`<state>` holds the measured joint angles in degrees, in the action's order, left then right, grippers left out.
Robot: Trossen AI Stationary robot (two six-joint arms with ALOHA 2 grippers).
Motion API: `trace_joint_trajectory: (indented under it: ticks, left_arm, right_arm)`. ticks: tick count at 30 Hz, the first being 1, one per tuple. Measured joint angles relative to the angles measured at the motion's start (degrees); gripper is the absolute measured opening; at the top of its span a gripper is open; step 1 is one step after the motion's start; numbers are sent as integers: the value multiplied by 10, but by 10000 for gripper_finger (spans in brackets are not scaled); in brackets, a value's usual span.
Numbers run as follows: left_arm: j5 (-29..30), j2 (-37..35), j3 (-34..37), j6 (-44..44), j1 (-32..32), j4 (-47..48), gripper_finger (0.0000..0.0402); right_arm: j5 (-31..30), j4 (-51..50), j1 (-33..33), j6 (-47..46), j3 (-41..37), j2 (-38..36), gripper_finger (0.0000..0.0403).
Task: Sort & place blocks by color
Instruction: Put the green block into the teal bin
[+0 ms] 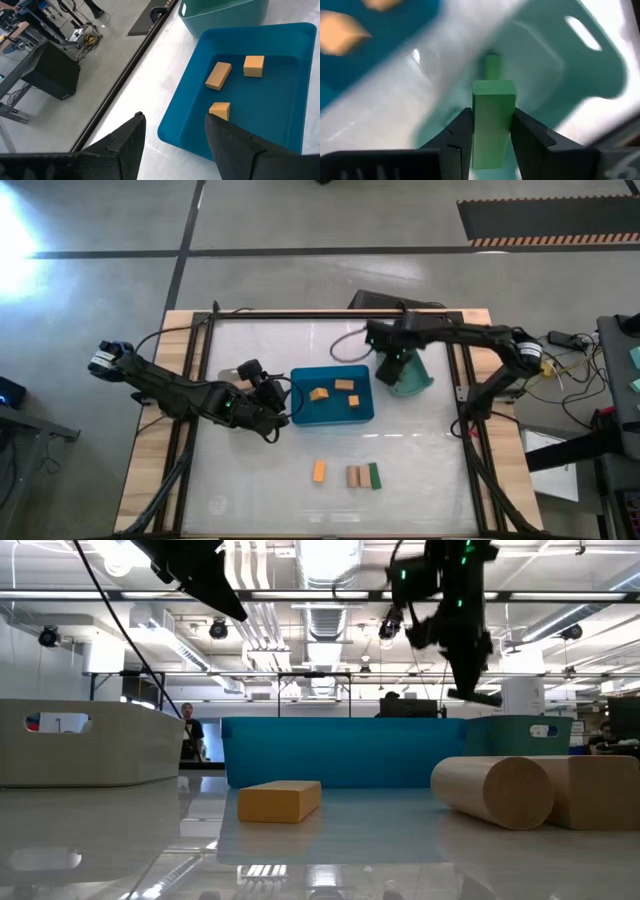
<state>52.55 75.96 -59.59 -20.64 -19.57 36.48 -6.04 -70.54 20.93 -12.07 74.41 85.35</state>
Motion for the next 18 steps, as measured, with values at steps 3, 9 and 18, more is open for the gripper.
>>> trace_joint_trajectory:
  ticks: [3,9,18]
  left_arm:
    - [0,0,0,0,0,0,189]
    - [0,0,0,0,0,0,189]
    - [0,0,0,0,0,0,189]
  right_arm:
    - [7,9,47,27,-2,14,98]
    - [31,12,86,47,-3,49,115]
    - [31,19,86,53,-3,55,165]
